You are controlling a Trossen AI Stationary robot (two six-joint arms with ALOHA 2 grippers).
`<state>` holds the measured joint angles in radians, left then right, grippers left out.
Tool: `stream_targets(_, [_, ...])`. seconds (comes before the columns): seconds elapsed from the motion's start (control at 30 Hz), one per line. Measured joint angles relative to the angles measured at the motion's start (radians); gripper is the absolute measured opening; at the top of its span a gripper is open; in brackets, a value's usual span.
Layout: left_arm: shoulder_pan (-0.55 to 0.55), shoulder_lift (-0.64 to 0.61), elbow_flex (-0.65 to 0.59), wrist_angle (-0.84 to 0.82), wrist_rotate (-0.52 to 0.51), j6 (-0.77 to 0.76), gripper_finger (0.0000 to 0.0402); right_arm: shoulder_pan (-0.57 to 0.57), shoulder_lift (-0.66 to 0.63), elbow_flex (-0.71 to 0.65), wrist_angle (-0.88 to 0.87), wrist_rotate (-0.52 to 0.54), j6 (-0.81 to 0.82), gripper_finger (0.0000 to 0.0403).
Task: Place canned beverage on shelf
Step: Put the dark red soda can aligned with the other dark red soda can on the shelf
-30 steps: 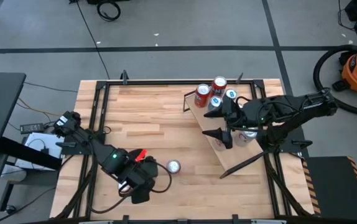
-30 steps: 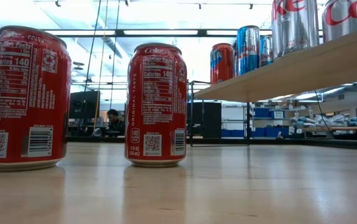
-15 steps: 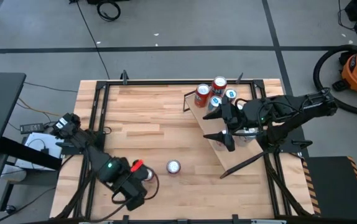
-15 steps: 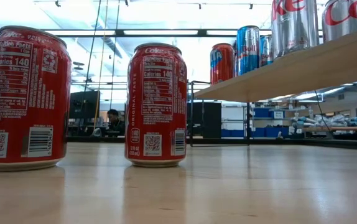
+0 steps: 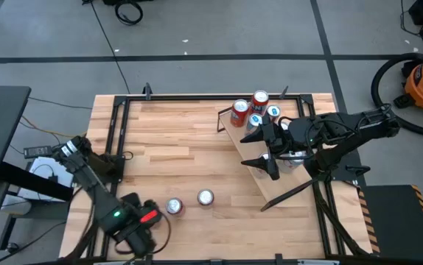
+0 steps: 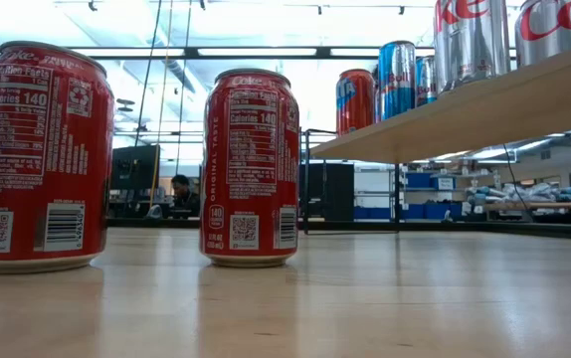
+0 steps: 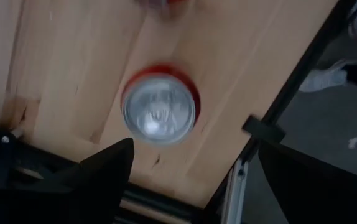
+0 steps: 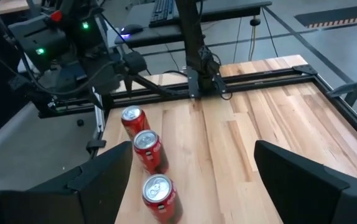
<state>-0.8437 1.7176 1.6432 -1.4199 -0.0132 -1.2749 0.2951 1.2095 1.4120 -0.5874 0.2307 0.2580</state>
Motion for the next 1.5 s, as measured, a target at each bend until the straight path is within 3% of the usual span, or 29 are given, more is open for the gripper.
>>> stream_targets(0.13, [-0.067, 0.0, -0.022, 0.009, 0.009, -0.067, 0.0357, 0.0, 0.0, 0.0, 0.019, 0.0, 0.0, 0.0346])
stream_targets(0.33, [-0.148, 0.001, -0.124, 0.109, 0.115, -0.235, 0.0357, 0.0, 0.0, 0.0, 0.029, 0.0, 0.0, 0.0346])
stream_targets(0.43, [-0.157, -0.02, -0.16, 0.129, 0.109, -0.299, 0.0357, 0.0, 0.0, 0.0, 0.029, -0.005, 0.001, 0.0346])
stream_targets(0.53, [-0.156, -0.08, -0.179, 0.071, 0.056, -0.363, 0.0357, 0.0, 0.0, 0.0, 0.029, -0.018, 0.001, 0.0346])
stream_targets(0.73, [-0.157, -0.271, -0.239, -0.009, -0.144, -0.514, 0.0357, 0.0, 0.0, 0.0, 0.03, -0.019, 0.001, 0.0346])
stream_targets(0.9, [-0.157, -0.373, -0.354, 0.002, -0.159, -0.491, 0.0357, 0.0, 0.0, 0.0, 0.034, -0.017, 0.019, 0.0346])
stream_targets(1.1, [-0.149, -0.377, -0.477, 0.045, -0.169, -0.371, 0.0357, 0.0, 0.0, 0.0, 0.034, -0.014, 0.051, 0.0346])
stream_targets(1.37, [-0.136, -0.377, -0.568, 0.436, -0.079, -0.226, 0.0357, 0.0, 0.0, 0.0, 0.033, 0.011, 0.056, 0.0346])
stream_targets(1.5, [-0.137, -0.376, -0.613, 0.493, -0.069, -0.214, 0.0357, 0.0, 0.0, 0.0, 0.033, 0.013, 0.056, 0.0346])
